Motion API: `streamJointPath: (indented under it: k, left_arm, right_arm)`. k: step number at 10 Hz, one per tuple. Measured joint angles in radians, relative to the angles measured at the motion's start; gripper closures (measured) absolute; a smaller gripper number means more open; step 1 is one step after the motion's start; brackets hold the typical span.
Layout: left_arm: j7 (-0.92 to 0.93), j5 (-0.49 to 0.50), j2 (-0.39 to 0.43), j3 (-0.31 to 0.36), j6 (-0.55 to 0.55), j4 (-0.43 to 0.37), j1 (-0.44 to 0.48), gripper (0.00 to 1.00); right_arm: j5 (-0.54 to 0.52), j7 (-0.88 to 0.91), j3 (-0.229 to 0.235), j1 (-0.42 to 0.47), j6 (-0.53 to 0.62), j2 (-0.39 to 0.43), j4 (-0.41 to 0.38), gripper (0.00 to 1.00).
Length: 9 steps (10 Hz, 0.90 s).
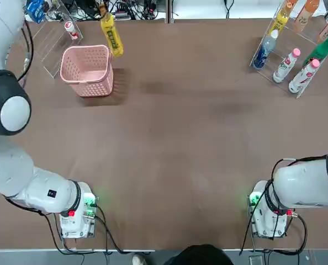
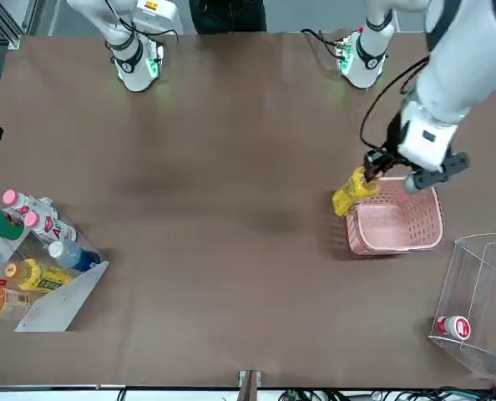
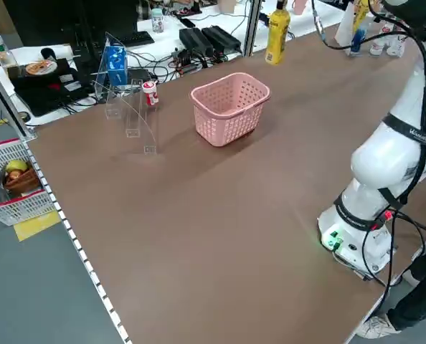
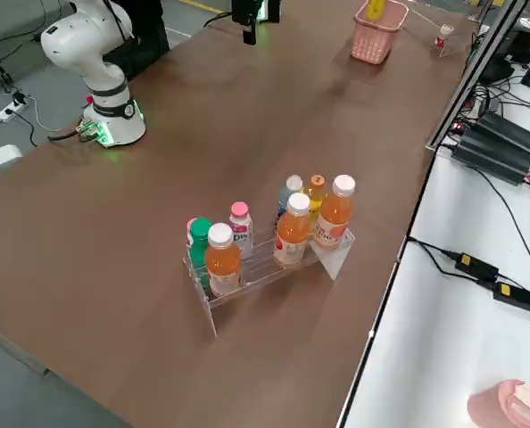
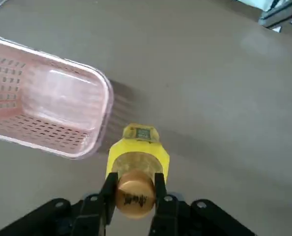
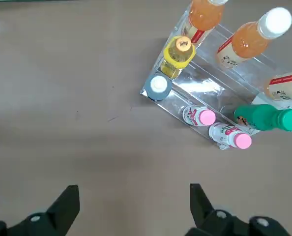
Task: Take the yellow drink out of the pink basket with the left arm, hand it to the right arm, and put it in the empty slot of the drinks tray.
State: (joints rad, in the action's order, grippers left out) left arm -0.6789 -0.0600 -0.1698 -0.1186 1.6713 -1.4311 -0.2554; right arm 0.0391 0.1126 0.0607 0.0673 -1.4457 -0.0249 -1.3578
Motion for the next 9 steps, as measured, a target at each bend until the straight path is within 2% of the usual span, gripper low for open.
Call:
streamJointPath:
  k: [5,9]
  left_arm:
    - [-0.127,0.039,-0.085,-0.011,0.011,0.057,-0.130,0.66]
    - [-0.146,0.076,-0.191,-0.006,0.055,0.116,-0.236,0.66]
  right_arm:
    - [0.000,0.000,0.000,0.000,0.000,0.000,0.000,0.01]
    - [0.000,0.000,0.000,0.000,0.000,0.000,0.000,0.01]
